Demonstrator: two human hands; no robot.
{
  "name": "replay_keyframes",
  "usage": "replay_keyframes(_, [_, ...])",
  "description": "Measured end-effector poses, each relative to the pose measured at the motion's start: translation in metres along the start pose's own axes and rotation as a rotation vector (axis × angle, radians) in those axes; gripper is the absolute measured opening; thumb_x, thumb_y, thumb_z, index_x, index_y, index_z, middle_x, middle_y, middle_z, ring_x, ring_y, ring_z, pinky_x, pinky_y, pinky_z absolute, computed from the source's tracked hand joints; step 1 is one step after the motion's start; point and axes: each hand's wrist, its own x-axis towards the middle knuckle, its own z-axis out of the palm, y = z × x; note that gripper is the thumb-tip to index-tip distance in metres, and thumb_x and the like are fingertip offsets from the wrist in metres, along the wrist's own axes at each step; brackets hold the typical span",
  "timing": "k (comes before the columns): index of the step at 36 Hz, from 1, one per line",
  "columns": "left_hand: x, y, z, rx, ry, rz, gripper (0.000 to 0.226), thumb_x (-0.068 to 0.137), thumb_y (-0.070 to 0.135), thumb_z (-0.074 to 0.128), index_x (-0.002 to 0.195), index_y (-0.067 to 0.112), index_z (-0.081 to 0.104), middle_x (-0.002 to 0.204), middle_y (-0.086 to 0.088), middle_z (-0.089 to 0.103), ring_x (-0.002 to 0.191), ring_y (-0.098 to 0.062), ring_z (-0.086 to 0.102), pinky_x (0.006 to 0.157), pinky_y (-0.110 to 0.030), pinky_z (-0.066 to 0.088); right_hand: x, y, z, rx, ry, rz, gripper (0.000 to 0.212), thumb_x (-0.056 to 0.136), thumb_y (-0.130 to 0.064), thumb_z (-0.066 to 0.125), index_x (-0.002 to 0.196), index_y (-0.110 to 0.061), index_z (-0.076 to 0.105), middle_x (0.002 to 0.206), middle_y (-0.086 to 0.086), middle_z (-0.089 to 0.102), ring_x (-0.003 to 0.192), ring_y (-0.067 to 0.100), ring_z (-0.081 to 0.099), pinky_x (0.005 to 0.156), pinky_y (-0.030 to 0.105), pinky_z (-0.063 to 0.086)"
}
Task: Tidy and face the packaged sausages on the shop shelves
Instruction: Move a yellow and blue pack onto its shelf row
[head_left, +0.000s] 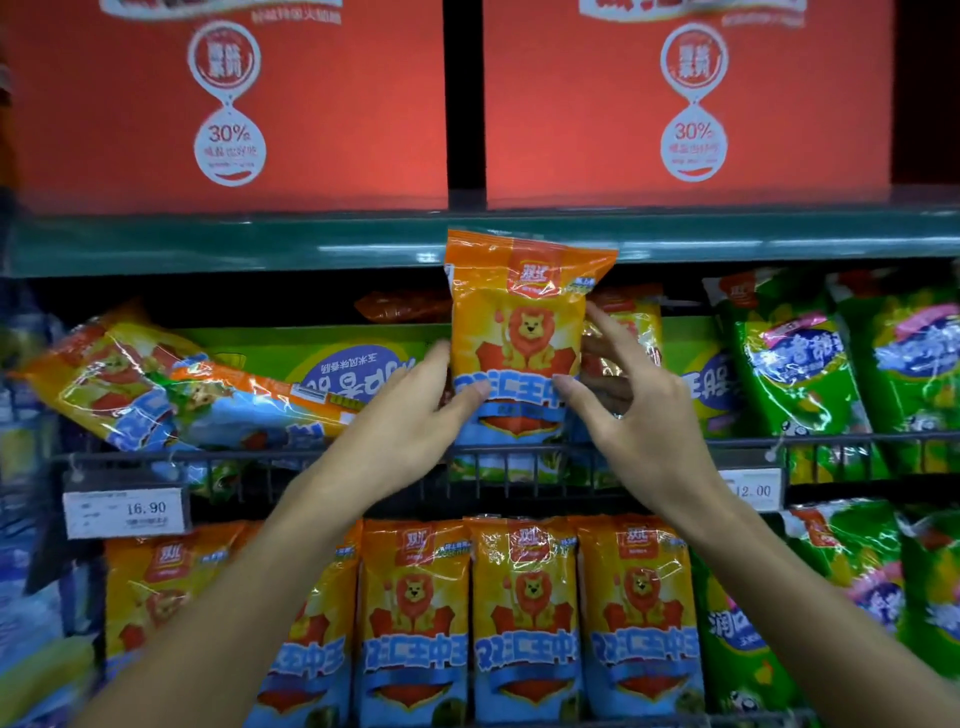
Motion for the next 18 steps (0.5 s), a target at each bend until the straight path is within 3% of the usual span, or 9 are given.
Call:
replay_keyframes(3, [-0.002,-0.002,0.006,0.146,0.106,0.005,0.029,0.101,0.052,0.052,0.126,0.037,0.047,0.107,0.009,0.071,0.094,-0.016,0.070,0.078,-0.049,0.059,0.002,0.001,0.002,-0.011,-0.039,0.017,0.075,0.095,-0.027,0.070,0.159,-0.031,0.031,0.099,-0.029,0.061,0.085,-0.013,0.067,0.079,0.009,0.056])
replay_keyframes(6, [-0.005,-0.001,0.010,0.254,0.180,-0.004,0.050,0.099,0.053,0.054,0.145,0.037,0.040,0.119,0.009,0.069,0.108,-0.018,0.067,0.085,-0.045,0.058,0.001,0.003,0.003,-0.075,-0.074,0.024,0.075,0.096,-0.034,0.068,0.160,-0.032,0.027,0.091,-0.018,0.068,0.087,-0.002,0.069,0.085,0.016,0.058])
replay_keyframes(8, [-0.008,0.003,0.013,0.304,0.216,-0.008,0.080,0.099,0.049,0.058,0.162,0.034,0.011,0.151,0.003,0.051,0.131,-0.022,0.057,0.102,-0.045,0.052,0.000,0.005,0.005,-0.137,-0.056,0.017,0.075,0.096,-0.039,0.067,0.160,-0.032,0.027,0.102,-0.017,0.069,0.098,0.000,0.067,0.091,0.016,0.055])
replay_keyframes(10, [-0.012,0.007,0.018,0.322,0.285,0.019,0.100,0.097,0.043,0.063,0.162,0.033,-0.012,0.169,0.003,0.019,0.141,-0.022,0.044,0.103,-0.039,0.049,-0.003,0.009,0.008,-0.247,0.021,-0.042,0.073,0.096,-0.041,0.068,0.159,-0.025,0.034,0.134,-0.008,0.062,0.125,0.003,0.055,0.106,0.011,0.040])
replay_keyframes(12, [-0.015,0.008,0.021,0.352,0.390,0.155,0.107,0.092,0.031,0.073,0.163,0.030,-0.008,0.167,0.002,0.013,0.134,-0.017,0.045,0.084,-0.026,0.052,-0.007,0.013,0.012,-0.295,0.096,-0.120,0.070,0.096,-0.037,0.070,0.156,-0.017,0.040,0.151,-0.003,0.048,0.140,0.004,0.039,0.114,0.012,0.030])
replay_keyframes(13, [-0.015,0.006,0.021,0.386,0.437,0.223,0.108,0.089,0.025,0.078,0.165,0.026,0.002,0.165,-0.002,0.015,0.133,-0.016,0.045,0.082,-0.020,0.051,-0.009,0.014,0.014,-0.304,0.119,-0.160,0.069,0.096,-0.034,0.070,0.156,-0.015,0.041,0.153,-0.003,0.045,0.142,0.006,0.038,0.116,0.015,0.031])
replay_keyframes(16, [-0.013,-0.003,0.026,0.556,0.419,0.355,0.096,0.083,0.007,0.082,0.162,0.019,0.028,0.166,-0.009,0.023,0.152,-0.027,0.029,0.114,-0.032,0.039,-0.011,0.020,0.023,-0.348,0.135,-0.228,0.069,0.096,-0.030,0.069,0.157,-0.013,0.039,0.156,-0.001,0.043,0.145,0.014,0.039,0.117,0.027,0.036])
replay_keyframes(18, [-0.010,-0.010,0.035,0.663,0.355,0.402,0.082,0.086,0.007,0.078,0.158,0.019,0.039,0.169,-0.007,0.021,0.157,-0.029,0.017,0.120,-0.041,0.034,-0.006,0.023,0.026,-0.448,0.123,-0.229,0.068,0.096,-0.032,0.070,0.155,-0.012,0.042,0.154,0.002,0.049,0.144,0.018,0.038,0.117,0.038,0.039])
